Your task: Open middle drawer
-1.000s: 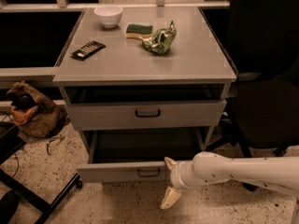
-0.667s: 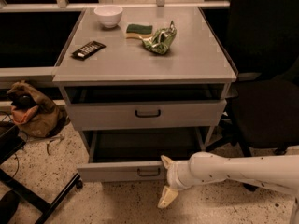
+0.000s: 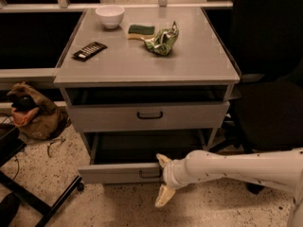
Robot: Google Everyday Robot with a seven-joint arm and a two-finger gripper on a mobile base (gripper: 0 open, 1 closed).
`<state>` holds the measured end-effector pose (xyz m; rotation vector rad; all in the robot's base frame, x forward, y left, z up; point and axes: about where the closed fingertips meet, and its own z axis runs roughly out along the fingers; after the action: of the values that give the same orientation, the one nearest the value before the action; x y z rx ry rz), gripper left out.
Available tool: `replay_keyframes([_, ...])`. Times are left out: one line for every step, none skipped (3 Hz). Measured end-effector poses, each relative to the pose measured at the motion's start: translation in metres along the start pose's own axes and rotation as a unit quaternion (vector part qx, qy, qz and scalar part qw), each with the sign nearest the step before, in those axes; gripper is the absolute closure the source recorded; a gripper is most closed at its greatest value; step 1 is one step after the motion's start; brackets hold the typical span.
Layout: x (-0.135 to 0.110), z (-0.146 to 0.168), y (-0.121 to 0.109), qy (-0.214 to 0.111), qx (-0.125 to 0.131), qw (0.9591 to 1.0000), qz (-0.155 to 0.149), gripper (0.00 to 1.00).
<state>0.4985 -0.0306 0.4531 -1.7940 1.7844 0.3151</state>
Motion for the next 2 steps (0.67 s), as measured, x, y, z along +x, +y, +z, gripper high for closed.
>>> replay_keyframes([0.010,0.012,-0.004,0.005,-0.010,0.9998,0.015,0.00])
replay_keyframes([0.025,0.029,-0.003,0.009,-0.028,0.9989,0.036,0.00])
